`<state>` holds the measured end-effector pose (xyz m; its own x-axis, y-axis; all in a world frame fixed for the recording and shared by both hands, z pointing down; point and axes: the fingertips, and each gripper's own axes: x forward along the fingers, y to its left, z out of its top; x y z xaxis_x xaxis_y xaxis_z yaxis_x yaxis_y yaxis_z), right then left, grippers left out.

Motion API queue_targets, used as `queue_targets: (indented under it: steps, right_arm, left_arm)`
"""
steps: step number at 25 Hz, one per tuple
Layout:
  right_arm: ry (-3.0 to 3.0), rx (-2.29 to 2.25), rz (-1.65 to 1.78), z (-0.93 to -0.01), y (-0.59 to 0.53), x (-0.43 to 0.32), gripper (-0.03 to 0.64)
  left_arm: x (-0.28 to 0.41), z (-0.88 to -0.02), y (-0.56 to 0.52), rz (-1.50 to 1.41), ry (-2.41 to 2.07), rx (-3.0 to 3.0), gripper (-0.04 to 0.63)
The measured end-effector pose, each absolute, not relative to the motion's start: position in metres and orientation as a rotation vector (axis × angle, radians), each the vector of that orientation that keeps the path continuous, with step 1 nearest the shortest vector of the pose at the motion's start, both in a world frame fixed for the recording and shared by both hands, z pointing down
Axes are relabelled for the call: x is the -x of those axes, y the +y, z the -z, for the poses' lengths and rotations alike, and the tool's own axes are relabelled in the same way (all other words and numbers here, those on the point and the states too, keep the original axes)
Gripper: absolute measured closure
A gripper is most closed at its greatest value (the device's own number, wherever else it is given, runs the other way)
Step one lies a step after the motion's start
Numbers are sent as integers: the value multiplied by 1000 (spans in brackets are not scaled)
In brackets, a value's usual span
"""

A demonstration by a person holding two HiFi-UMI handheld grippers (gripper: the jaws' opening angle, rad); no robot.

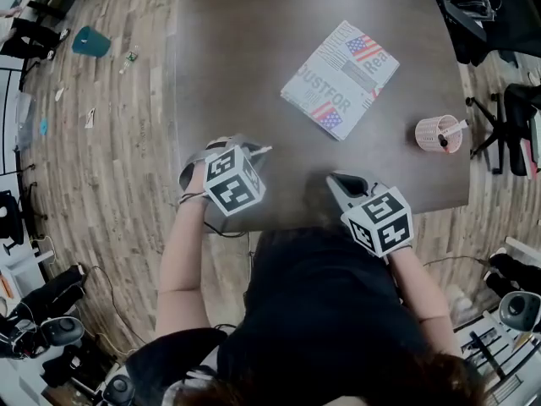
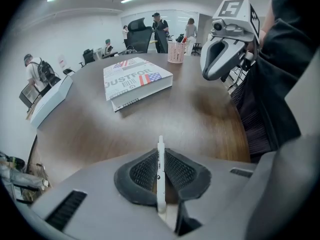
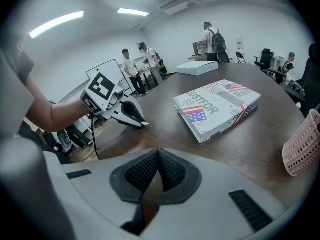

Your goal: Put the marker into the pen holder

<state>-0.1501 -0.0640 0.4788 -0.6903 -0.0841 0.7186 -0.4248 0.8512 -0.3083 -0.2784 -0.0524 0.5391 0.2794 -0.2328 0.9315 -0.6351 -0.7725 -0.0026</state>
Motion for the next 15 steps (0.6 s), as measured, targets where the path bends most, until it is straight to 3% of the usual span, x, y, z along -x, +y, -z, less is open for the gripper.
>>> queue_targets:
  steps: [15]
  right_arm:
    - [-2360, -380, -613, -467, -86, 123, 598]
  left_arm:
    - [218, -465, -93, -1158, -1020, -2308, 535]
